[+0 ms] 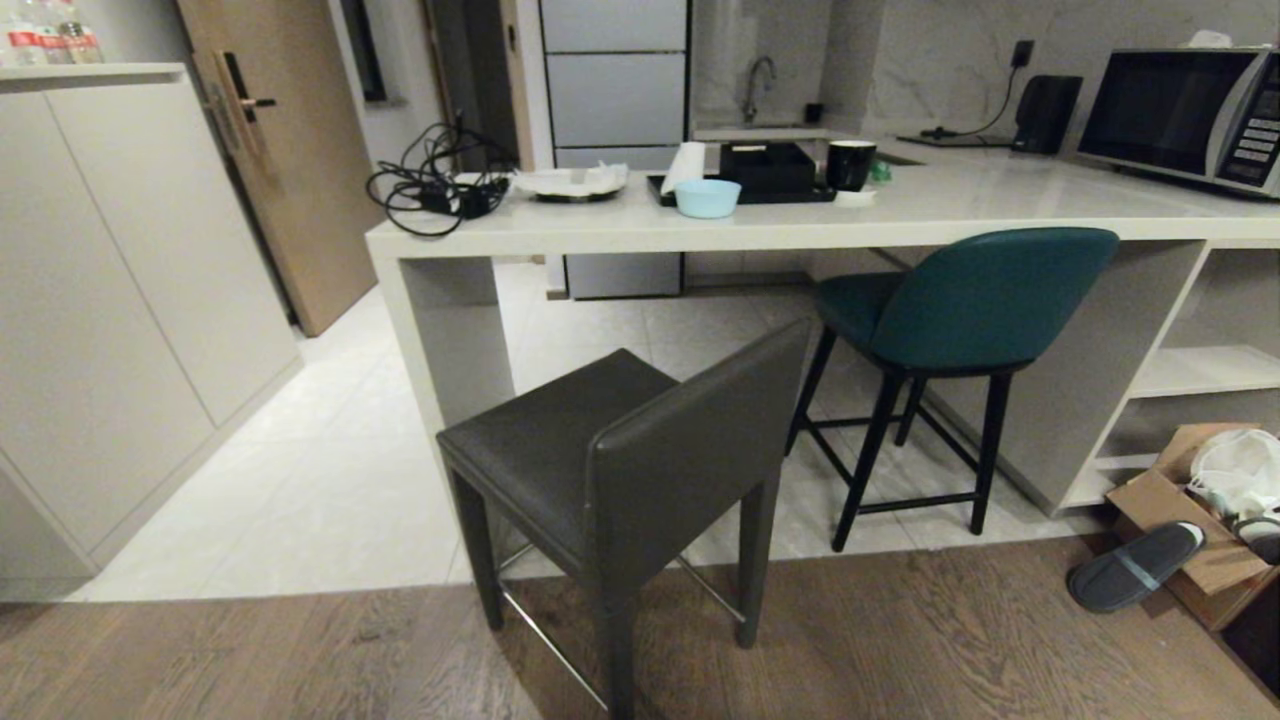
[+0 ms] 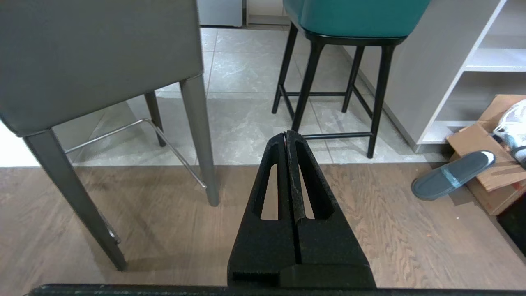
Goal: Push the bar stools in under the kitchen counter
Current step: Push the gray chair back under the dining table
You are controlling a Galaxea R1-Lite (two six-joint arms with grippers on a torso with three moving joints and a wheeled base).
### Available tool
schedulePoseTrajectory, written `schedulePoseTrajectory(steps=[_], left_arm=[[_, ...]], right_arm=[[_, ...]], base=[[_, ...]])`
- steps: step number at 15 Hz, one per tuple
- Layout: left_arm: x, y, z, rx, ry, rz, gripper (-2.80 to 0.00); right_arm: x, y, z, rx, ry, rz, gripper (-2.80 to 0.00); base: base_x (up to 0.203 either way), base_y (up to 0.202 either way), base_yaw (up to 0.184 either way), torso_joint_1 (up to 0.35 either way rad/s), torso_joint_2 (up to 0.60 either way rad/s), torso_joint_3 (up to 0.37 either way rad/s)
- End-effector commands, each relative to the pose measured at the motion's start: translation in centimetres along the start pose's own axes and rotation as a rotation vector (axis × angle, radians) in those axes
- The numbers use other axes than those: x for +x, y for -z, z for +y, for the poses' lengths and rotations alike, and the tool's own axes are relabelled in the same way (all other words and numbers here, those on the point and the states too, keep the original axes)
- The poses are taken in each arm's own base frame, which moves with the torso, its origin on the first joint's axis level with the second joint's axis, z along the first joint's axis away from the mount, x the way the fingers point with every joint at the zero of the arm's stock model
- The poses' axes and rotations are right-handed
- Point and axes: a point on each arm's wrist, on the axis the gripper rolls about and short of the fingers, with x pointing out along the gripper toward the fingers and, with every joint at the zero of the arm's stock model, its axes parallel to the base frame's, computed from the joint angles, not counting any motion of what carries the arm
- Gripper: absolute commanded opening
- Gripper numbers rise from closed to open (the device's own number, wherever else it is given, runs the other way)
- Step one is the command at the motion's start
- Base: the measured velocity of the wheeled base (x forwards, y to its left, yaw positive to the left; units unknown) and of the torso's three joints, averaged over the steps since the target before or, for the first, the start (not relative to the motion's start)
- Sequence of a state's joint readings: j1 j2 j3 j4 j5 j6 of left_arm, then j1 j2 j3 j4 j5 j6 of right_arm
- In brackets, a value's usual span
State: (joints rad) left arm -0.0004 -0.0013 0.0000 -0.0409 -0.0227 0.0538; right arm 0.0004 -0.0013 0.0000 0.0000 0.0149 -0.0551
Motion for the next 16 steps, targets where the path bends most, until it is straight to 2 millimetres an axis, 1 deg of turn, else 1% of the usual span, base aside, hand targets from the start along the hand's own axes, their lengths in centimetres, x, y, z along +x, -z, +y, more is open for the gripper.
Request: schedulePoseTrajectory(steps=[1, 4, 5, 6, 7, 8, 10, 12, 13, 14, 15, 16], left_arm=[[0.1, 0.5, 0.0, -0.001, 0.001, 0.018, -2.80], [0.1, 0.5, 0.0, -0.001, -0.006, 0.016, -2.80], [0.0, 0.1, 0.0, -0.001, -0.016, 0.003, -2.80], [-0.2, -0.9, 0.1, 0.003, -0.026, -0.024, -2.80], [-0.5, -2.2, 0.1, 0.015, -0.028, -0.043, -2.80], [-0.3, -3.0, 0.2, 0.020, -0.027, -0.021, -2.80], [1.3, -5.3, 0.3, 0.009, -0.030, 0.058, -2.80], [4.0, -7.7, 0.6, -0.001, -0.035, 0.103, -2.80], [5.8, -8.8, 0.7, -0.006, -0.038, 0.116, -2.80], [7.6, -9.7, 0.9, -0.013, -0.041, 0.126, -2.80], [9.2, -10.1, 1.0, -0.029, -0.044, 0.144, -2.80], [11.0, -10.4, 1.1, -0.060, -0.051, 0.163, -2.80]], right_arm=[[0.0, 0.0, 0.0, -0.002, -0.002, 0.000, -2.80], [0.0, 0.0, 0.0, 0.028, 0.012, 0.000, -2.80], [0.0, 0.0, 0.0, 0.041, 0.017, -0.001, -2.80], [-0.1, -0.2, -0.1, 0.042, 0.019, -0.006, -2.80], [-0.3, -1.4, -0.1, 0.044, 0.016, -0.028, -2.80], [-0.1, -2.2, -0.1, 0.047, 0.012, -0.008, -2.80], [1.4, -4.3, -0.2, 0.070, -0.014, 0.090, -2.80], [4.6, -6.5, -0.3, 0.092, -0.045, 0.182, -2.80], [6.9, -7.5, -0.4, 0.099, -0.054, 0.208, -2.80], [9.6, -8.5, -0.4, 0.103, -0.059, 0.219, -2.80], [12.4, -9.2, -0.5, 0.104, -0.059, 0.222, -2.80], [15.6, -9.7, -0.5, 0.102, -0.055, 0.218, -2.80]], base=[[0.000, 0.000, 0.000, 0.000, 0.00, 0.000], [0.000, 0.000, 0.000, 0.000, 0.00, 0.000], [0.000, 0.000, 0.000, 0.000, 0.00, 0.000], [0.000, 0.000, 0.000, 0.000, 0.00, 0.000], [0.000, 0.000, 0.000, 0.000, 0.00, 0.000], [0.000, 0.000, 0.000, 0.000, 0.00, 0.000], [0.000, 0.000, 0.000, 0.000, 0.00, 0.000], [0.000, 0.000, 0.000, 0.000, 0.00, 0.000], [0.000, 0.000, 0.000, 0.000, 0.00, 0.000], [0.000, 0.000, 0.000, 0.000, 0.00, 0.000], [0.000, 0.000, 0.000, 0.000, 0.00, 0.000], [0.000, 0.000, 0.000, 0.000, 0.00, 0.000]])
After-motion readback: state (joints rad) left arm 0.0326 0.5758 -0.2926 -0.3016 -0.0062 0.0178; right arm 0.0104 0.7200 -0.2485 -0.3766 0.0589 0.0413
